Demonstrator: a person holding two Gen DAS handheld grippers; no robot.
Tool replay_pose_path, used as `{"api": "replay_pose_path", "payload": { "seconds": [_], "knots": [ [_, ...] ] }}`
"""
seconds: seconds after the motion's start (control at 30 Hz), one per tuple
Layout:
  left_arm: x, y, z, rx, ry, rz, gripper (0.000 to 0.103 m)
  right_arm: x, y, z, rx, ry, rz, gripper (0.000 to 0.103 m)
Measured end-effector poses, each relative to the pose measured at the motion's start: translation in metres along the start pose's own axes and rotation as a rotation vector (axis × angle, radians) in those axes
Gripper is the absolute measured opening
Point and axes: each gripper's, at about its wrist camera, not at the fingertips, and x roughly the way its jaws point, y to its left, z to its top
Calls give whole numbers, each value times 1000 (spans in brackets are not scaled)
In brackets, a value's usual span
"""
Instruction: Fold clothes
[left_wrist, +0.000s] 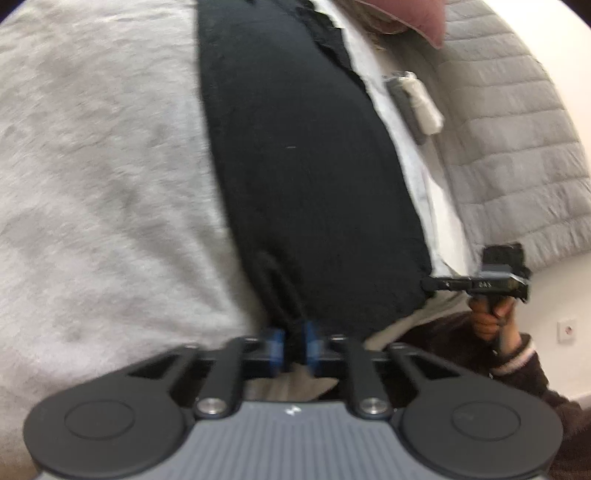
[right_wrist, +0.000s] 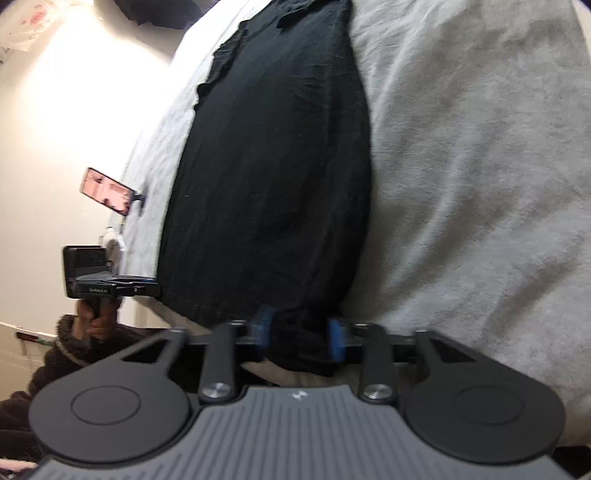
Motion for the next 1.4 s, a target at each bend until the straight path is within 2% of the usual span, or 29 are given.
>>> {"api": "replay_pose_path", "payload": {
  "seconds": [0.07, 0.27, 0.53, 0.7, 0.9, 1.0, 1.2, 1.4],
  "knots": [
    [-2, 0, 0, -6, -9, -1, 7, -3, -5, -1, 31, -8, 6, 12],
    [-6, 1, -3, 3, -60, -24, 6, -18, -8, 1, 64, -65, 52, 10],
    [-22, 3, 8, -78, -229, -122, 6, -42, 16, 21, 8, -181, 72, 10],
    [-30, 2, 25, -127, -341, -111, 6, -35, 33, 43, -15, -278, 37, 9],
    [-31, -1, 55, -185, -417, -76, 6, -29, 34, 74, 1, -356, -41, 9],
    [-26, 1, 74, -231, -432, -50, 6, -22, 29, 92, 29, -376, -59, 9],
    [-17, 34, 98, -332, -450, -26, 6, 1, 8, 123, 98, -380, -90, 9],
    [-8, 57, 110, -427, -459, -54, 7, 19, -20, 136, 135, -407, -94, 9]
  ]
}}
